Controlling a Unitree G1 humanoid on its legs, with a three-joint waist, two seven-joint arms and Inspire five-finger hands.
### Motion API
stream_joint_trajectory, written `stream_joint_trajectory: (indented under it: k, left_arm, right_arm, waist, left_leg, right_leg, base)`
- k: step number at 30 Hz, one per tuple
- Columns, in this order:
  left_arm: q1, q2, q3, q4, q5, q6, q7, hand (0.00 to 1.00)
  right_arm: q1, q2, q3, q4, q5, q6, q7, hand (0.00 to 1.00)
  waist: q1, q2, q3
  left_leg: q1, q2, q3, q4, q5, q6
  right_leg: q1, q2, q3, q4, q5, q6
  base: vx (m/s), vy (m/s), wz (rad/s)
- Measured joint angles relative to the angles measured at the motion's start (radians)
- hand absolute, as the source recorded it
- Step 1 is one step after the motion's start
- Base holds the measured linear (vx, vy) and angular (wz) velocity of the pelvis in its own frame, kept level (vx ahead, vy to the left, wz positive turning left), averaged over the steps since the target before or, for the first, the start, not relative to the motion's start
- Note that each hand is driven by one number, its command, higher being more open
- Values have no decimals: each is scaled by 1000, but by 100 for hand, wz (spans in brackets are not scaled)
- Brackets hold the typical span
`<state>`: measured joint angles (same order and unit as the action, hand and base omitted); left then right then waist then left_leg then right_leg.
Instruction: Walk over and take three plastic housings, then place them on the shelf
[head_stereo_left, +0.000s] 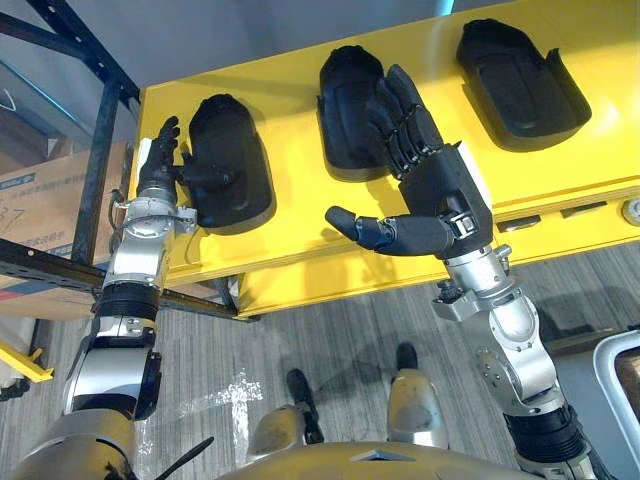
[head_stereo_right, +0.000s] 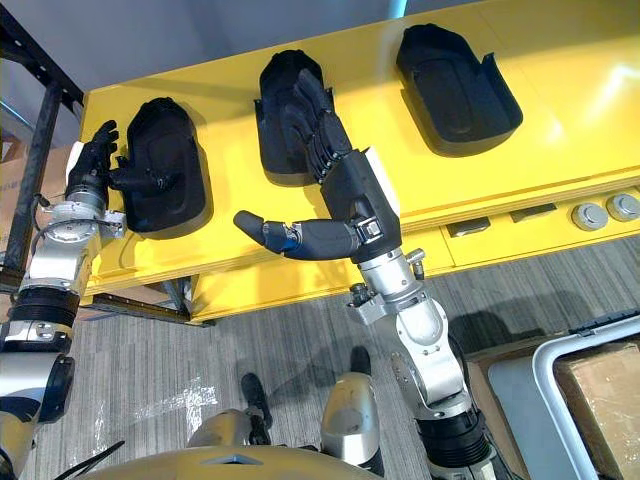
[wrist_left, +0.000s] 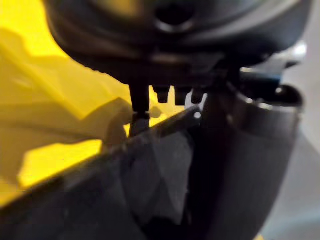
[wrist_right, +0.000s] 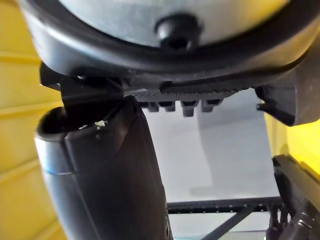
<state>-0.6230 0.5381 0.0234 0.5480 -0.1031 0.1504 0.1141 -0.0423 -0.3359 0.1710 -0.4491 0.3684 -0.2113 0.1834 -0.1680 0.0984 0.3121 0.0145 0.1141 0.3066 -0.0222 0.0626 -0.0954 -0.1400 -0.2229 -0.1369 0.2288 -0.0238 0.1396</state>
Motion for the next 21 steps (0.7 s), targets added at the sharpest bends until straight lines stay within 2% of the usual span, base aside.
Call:
stream_joint_trajectory:
  k: [3, 6, 8, 11, 13, 16, 18, 19, 21]
  left_arm:
    - [6, 0, -18, -3, 0, -33, 88, 100]
    - [24, -1, 3, -117, -4, -66, 193, 100]
    - [73, -11, 34, -284, -20, -148, 240, 100]
    - [94, -34, 35, -440, -3, -237, 298, 100]
    - [127, -69, 49, -543, 27, -285, 325, 100]
    - [208, -134, 61, -632, 85, -311, 343, 100]
    - [323, -200, 60, -716, 85, -321, 334, 100]
    - [350, -219, 59, -736, 84, -322, 327, 100]
    - [485, -277, 40, -826, 83, -323, 286, 100]
  right_arm:
    - [43, 11, -3, 0, 0, -32, -8, 100]
    - [83, 31, -25, 4, 1, -60, -3, 100]
    - [96, 40, -46, 16, 2, -60, 8, 100]
    - [104, 48, -57, 25, 1, -62, 15, 100]
    - [106, 63, -57, 41, 0, -62, 21, 100]
    - [115, 68, -51, 72, -3, -62, 18, 100]
    - [143, 79, -37, 76, -9, -65, -7, 100]
    - [153, 86, -37, 76, -10, -70, -15, 100]
    - [185, 114, -36, 80, -24, -80, -49, 100]
  waist:
    - [-2, -4, 2]
    - [-2, -5, 2]
    - [0, -6, 1]
    - [3, -7, -1]
    - [2, -4, -17]
    - [4, 0, -52]
    - [13, 1, -85]
    - [16, 0, -87]
    - [37, -2, -91]
  left_leg:
    - [11, 1, 5, -3, 0, -1]
    - [20, 0, 5, -9, 0, -1]
    - [54, 0, 8, -25, 1, -3]
    - [81, 1, 2, -38, 0, -4]
    - [84, 1, -1, -44, -1, -5]
    - [98, 2, -12, -54, -1, -5]
    - [101, 3, -24, -58, -2, -6]
    - [103, 3, -31, -58, -2, -6]
    - [116, 4, -49, -59, -2, -6]
  right_leg:
    - [7, 3, 5, -1, 0, 0]
    - [15, 4, 5, -5, 1, 1]
    - [46, 8, 5, -18, 1, 0]
    - [82, 11, -4, -41, 3, 3]
    - [92, 12, -11, -53, 4, 5]
    - [119, 15, -26, -75, 7, 8]
    - [140, 15, -44, -92, 7, 9]
    - [148, 15, -52, -95, 7, 9]
    - [178, 15, -72, -111, 8, 10]
  base:
    - [-11, 1, -5]
    - [4, 1, -2]
    - [31, 6, -6]
    - [30, 8, 2]
    - [31, 3, 6]
    - [61, -9, 11]
    - [48, -16, 17]
    - [47, -20, 23]
    - [18, -16, 24]
